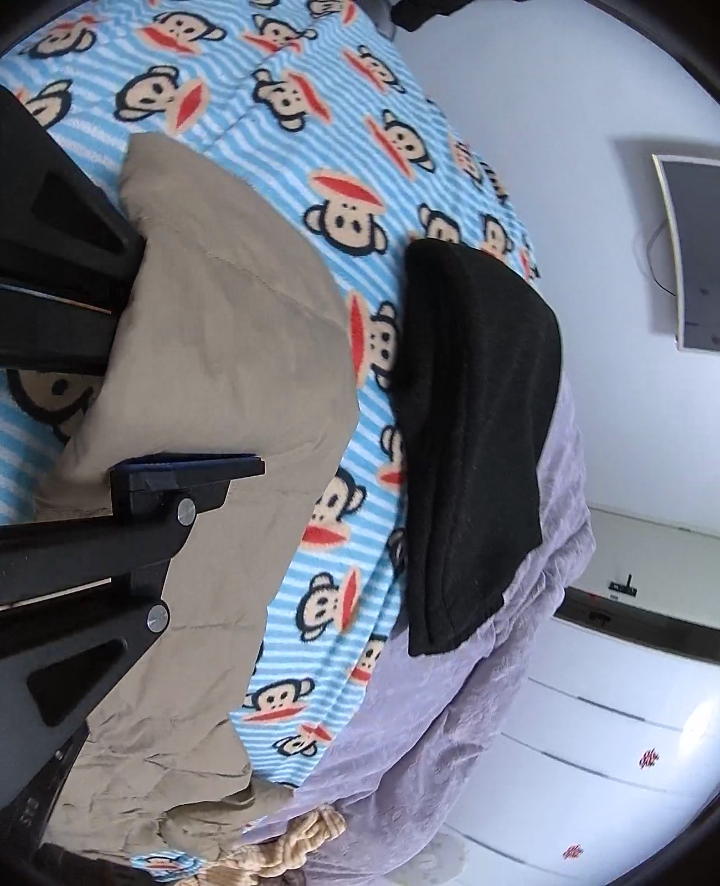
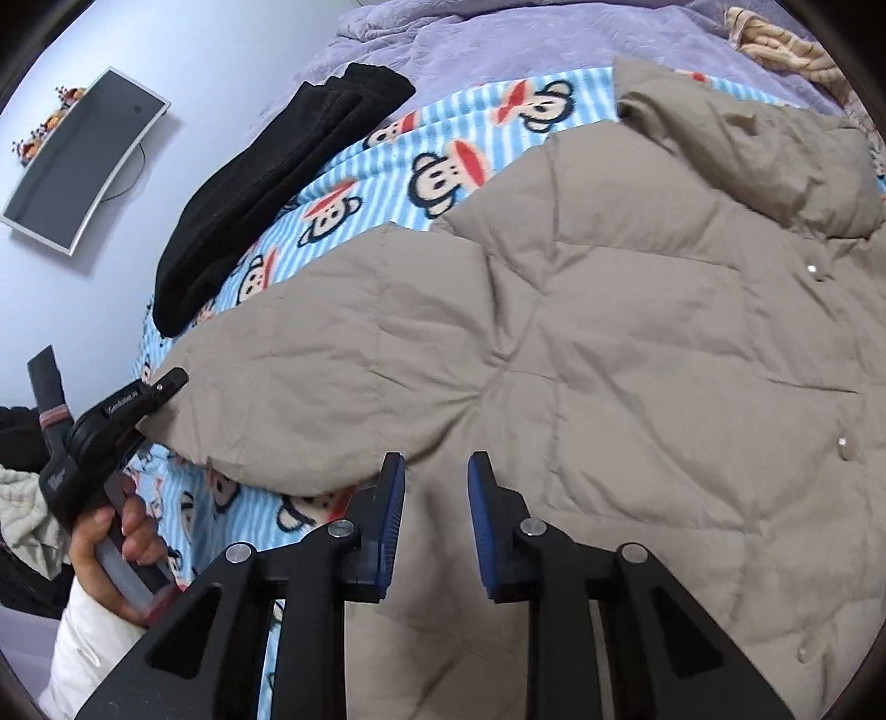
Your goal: Fold large clothes
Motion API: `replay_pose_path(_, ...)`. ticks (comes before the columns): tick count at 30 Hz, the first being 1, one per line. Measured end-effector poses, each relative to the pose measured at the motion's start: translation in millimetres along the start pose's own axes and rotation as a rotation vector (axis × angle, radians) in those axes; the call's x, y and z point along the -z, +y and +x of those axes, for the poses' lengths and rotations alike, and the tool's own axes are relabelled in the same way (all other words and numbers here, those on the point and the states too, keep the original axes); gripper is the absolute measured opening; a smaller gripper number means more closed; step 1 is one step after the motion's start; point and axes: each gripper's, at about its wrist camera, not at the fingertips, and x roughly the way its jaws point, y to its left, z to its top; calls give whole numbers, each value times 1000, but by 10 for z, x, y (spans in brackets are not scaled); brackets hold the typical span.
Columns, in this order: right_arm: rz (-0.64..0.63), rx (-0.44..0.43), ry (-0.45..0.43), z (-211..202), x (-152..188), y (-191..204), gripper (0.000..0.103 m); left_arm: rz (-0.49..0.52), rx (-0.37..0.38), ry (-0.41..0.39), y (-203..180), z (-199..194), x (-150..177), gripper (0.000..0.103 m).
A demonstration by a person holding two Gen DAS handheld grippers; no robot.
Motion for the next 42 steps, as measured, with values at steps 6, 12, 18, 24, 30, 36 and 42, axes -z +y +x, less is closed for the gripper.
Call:
replay_pose_path(6, 32, -35, 51, 490, -43, 73, 20, 118, 136, -49, -581, -303, -32, 9)
replay_pose_path(12, 13, -58, 107, 623, -6, 4, 20, 253, 325, -11, -1562, -395, 116, 9)
replay_pose_path(18, 66, -81, 60, 65, 72, -500, 20, 380, 453, 67, -2623, -338, 655, 9)
replay_pose_path(24, 143, 97, -56, -706, 218, -1365, 20, 559, 469, 200, -3443, -113, 1528, 9)
replay_pose_path(30, 243, 198, -68, -1018, 413, -2032, 20, 632, 385, 260, -3503, -105, 1934, 9)
replay_pose_path(36, 275, 185, -53, -939, 322, -2131, 21, 621, 361, 264, -3219, -344, 1806, 29)
replay_pose_path(42, 151, 168, -80, -1093, 188, -1897, 35, 552, 295, 148, -2729, -661, 1488, 95)
